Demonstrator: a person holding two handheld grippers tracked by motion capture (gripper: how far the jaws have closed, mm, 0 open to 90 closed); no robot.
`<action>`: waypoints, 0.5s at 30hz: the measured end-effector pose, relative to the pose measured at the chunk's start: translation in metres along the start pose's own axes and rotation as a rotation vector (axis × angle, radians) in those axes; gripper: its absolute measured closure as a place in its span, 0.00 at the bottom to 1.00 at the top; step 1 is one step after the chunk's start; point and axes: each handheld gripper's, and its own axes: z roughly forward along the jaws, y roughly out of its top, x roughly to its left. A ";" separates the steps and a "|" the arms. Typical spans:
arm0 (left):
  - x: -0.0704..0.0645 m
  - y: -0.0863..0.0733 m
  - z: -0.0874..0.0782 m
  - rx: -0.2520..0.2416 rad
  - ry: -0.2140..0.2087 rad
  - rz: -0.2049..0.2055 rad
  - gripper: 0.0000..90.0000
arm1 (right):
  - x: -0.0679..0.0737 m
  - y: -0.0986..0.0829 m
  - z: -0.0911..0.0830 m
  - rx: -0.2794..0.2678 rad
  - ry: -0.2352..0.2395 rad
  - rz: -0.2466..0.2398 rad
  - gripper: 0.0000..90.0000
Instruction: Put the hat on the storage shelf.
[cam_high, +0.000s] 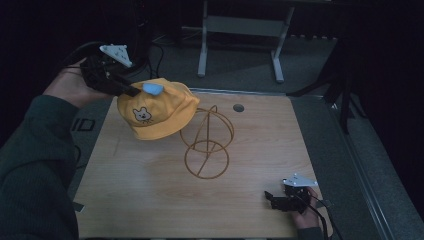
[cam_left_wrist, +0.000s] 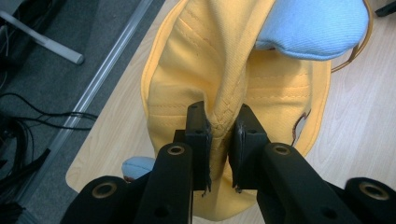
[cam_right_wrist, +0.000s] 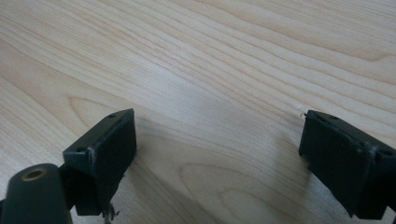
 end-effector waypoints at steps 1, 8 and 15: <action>0.000 0.002 0.000 -0.005 -0.004 0.001 0.88 | 0.000 0.000 0.000 0.000 0.000 0.000 0.12; -0.002 0.006 0.002 0.000 -0.006 0.011 0.88 | 0.000 0.000 0.000 0.000 0.000 0.000 0.12; -0.004 0.011 0.004 -0.010 -0.018 0.020 0.88 | 0.000 0.000 0.000 0.000 0.000 0.000 0.12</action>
